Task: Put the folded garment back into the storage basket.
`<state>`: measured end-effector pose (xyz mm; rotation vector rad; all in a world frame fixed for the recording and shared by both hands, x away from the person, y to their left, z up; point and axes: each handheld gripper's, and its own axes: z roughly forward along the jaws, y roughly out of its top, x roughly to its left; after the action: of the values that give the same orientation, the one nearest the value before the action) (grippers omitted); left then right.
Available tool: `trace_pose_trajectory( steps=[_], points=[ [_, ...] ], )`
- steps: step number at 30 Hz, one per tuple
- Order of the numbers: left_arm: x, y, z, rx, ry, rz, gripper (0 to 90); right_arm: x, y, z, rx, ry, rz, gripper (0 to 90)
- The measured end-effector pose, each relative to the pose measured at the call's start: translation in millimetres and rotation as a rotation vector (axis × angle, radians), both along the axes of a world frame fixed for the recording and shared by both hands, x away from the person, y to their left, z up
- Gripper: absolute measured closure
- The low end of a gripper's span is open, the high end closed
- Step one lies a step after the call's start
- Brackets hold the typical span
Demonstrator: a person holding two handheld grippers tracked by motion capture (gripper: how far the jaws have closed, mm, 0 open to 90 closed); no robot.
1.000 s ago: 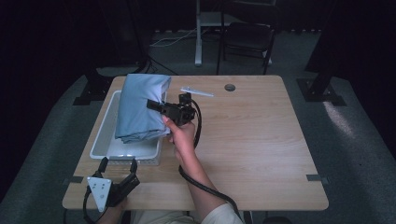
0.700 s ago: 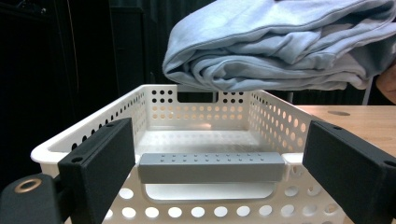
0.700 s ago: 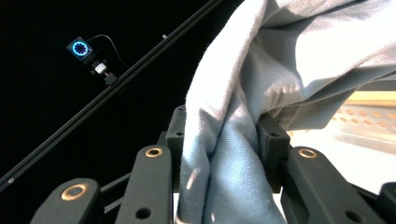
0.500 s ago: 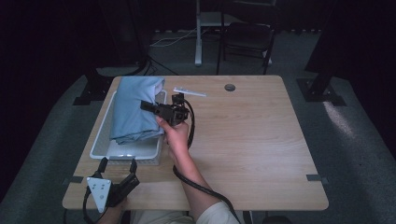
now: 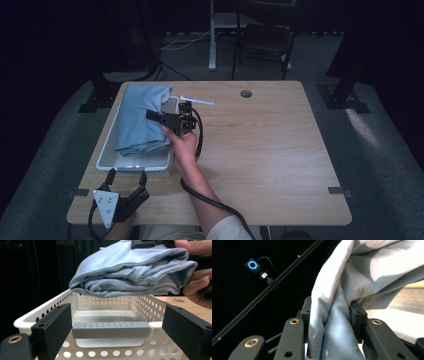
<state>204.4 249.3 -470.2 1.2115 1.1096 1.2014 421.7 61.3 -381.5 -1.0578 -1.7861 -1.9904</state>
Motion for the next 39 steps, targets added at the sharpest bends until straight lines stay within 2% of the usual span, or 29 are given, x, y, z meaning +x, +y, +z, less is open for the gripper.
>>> trace_pose_trajectory(
  steps=[12,17,20,23,26,28,32,33,36,37,39],
  points=[
    [-0.4,0.5,-0.1,-0.004,-0.004,-0.007,10.7,-1.1,13.2,-2.5,0.032,0.032,-0.031,65.2],
    [-0.5,0.7,0.0,-0.002,-0.001,-0.008,10.7,-1.0,17.4,-6.2,0.009,0.052,-0.042,65.1],
    [-0.4,0.6,0.0,-0.002,0.000,-0.009,10.7,0.6,21.4,-8.9,-0.034,0.065,-0.040,65.0],
    [-0.3,0.5,0.0,-0.001,0.001,-0.009,10.7,1.1,23.8,-10.2,-0.055,0.080,-0.043,65.0],
    [-0.4,0.5,0.0,-0.001,0.001,-0.009,10.7,1.5,27.8,-10.5,-0.128,0.091,-0.050,65.1],
    [-0.3,0.5,0.0,-0.002,0.000,-0.009,10.7,1.4,28.9,-9.8,-0.148,0.096,-0.051,65.0],
    [-0.3,0.4,0.0,-0.003,0.001,-0.010,10.7,0.0,37.3,-6.5,-0.225,0.081,-0.058,65.1],
    [-0.3,0.5,0.0,-0.002,0.001,-0.010,10.7,0.0,37.3,-6.5,-0.225,0.081,-0.058,65.1],
    [-0.4,0.5,0.0,-0.003,0.001,-0.011,10.7,2.1,42.2,-5.5,-0.280,0.101,-0.031,63.3],
    [-0.4,0.5,0.0,-0.002,0.001,-0.012,10.6,2.1,42.2,-5.5,-0.280,0.101,-0.031,63.3],
    [-0.4,0.5,0.0,-0.002,0.001,-0.012,10.7,4.2,47.5,-5.0,-0.344,0.107,0.000,60.3]
  ],
)
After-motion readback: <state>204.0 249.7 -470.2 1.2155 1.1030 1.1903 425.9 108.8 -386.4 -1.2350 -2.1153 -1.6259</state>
